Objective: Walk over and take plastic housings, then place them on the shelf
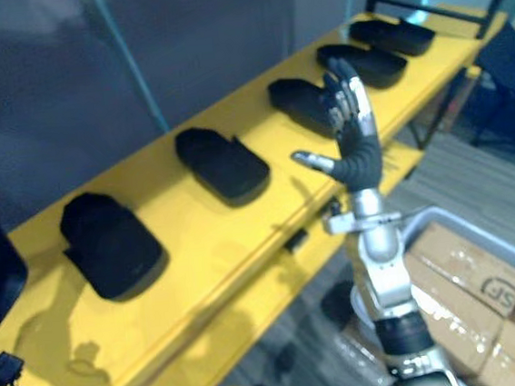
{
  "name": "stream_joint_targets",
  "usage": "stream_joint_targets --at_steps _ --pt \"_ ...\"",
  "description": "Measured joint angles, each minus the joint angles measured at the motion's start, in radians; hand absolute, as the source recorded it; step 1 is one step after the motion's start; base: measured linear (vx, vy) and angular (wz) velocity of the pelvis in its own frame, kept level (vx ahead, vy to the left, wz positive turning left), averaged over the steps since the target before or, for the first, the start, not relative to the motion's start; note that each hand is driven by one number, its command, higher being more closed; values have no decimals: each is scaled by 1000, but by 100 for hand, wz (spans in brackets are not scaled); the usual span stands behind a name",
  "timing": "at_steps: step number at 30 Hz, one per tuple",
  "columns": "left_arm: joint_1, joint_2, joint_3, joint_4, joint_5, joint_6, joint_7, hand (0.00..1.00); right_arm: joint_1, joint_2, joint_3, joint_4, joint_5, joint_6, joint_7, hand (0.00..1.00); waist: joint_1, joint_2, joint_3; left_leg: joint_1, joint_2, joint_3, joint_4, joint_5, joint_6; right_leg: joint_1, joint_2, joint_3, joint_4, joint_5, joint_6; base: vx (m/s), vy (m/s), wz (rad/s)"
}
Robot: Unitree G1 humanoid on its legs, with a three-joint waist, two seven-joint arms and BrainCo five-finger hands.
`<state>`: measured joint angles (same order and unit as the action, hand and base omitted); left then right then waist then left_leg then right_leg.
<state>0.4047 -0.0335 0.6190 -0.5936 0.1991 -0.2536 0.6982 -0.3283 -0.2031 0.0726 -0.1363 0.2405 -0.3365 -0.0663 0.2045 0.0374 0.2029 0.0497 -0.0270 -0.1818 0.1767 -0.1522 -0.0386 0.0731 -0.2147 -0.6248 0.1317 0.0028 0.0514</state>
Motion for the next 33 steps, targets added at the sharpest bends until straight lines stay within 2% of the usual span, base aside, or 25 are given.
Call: stream_joint_targets --at_steps 2,3,4,5,9,12,13,14,15,16,17,18,19,23,26,29,33 --pt "-5 -15 6 1 -39 -12 -1 100 3 0 -5 0 -1 13 -2 0 -5 -11 0 -20 -2 14 11 1 -2 13 -3 -29 -5 -2 4 -22 1 54" --pt "-23 -21 -5 8 -59 -27 -8 100 21 -1 -24 -1 -2 22 -5 0 -27 -24 4 -41 0 68 32 8 -14 41 -11 -74 -18 -2 8 -40 -1 96" --pt "-33 -24 -14 8 -83 -40 -18 100 42 -2 -38 -1 -9 31 -12 0 -33 -29 3 -52 6 115 44 9 -15 60 -12 -105 -23 -3 9 -38 15 102" --pt "-42 -24 -16 8 -117 -61 -32 100 76 -2 -43 -1 -31 38 -22 0 -24 -40 6 -52 9 140 49 9 -14 77 -12 -118 -27 -5 12 -31 14 56" --pt "-41 -25 -44 8 -155 -65 -33 100 111 -2 -41 -1 -69 35 -19 0 -12 -47 10 -55 2 139 50 8 -13 84 -14 -114 -30 -5 12 -10 15 19" --pt "-48 -19 -69 8 -154 -81 -63 100 126 -9 -42 -2 -68 14 -7 0 -29 -46 10 -68 6 162 70 -14 17 84 -15 -108 -20 -10 20 -34 31 10" --pt "-57 -6 -100 8 -151 -97 -90 100 152 -24 -43 -3 -70 -3 -6 0 -34 -46 10 -69 -2 156 76 -22 26 70 -4 -39 3 -30 53 -22 24 10" --pt "-59 -3 -108 8 -150 -103 -96 100 159 -28 -44 -6 -71 -7 -6 0 -36 -46 10 -71 -4 151 76 -22 28 63 -2 -4 17 -37 58 -19 26 55" --pt "-72 22 -147 8 -150 -123 -119 100 195 -41 -59 -19 -89 -18 -8 0 -69 -54 6 -89 -28 115 76 -17 33 40 4 140 57 -80 53 38 71 109" --pt "-115 66 -181 8 -151 -151 -160 100 222 -55 -94 -25 -106 -38 -12 0 -102 -77 10 -111 -44 109 81 -6 37 32 -3 280 75 -117 59 48 87 112" --pt "-125 75 -184 8 -151 -158 -166 100 224 -58 -102 -25 -109 -41 -13 0 -105 -82 12 -114 -47 106 83 -6 37 29 -4 294 80 -123 59 59 94 92" --pt "-161 108 -200 8 -151 -180 -185 100 231 -65 -135 -25 -111 -56 -8 0 -109 -78 23 -139 -57 97 111 5 40 22 -7 304 93 -144 58 18 38 59" --pt "-200 126 -211 8 -149 -185 -201 100 235 -76 -171 -21 -111 -78 8 0 -115 -63 33 -160 -55 114 151 5 40 24 -8 290 95 -150 60 23 29 56" --pt "-228 144 -208 7 -153 -186 -209 100 205 -93 -190 -15 -108 -130 97 0 -114 -31 72 -162 -25 167 248 -10 22 55 5 301 113 -154 54 -11 1 -5" --pt "-226 145 -207 7 -150 -180 -244 100 200 -94 -196 -25 -86 -150 159 0 -123 -31 80 -152 10 172 282 -43 17 68 32 316 122 -166 36 -41 -8 -13" --pt "-211 144 -207 8 -148 -174 -246 100 205 -93 -198 -44 -58 -151 213 0 -134 -38 96 -126 36 189 256 -64 21 67 51 330 142 -182 19 -100 4 -16" --pt "-203 144 -186 7 -105 -187 -218 100 224 -91 -203 -65 -42 -196 239 0 -137 -42 97 -117 31 199 247 -75 25 61 37 340 170 -214 42 -127 17 1"
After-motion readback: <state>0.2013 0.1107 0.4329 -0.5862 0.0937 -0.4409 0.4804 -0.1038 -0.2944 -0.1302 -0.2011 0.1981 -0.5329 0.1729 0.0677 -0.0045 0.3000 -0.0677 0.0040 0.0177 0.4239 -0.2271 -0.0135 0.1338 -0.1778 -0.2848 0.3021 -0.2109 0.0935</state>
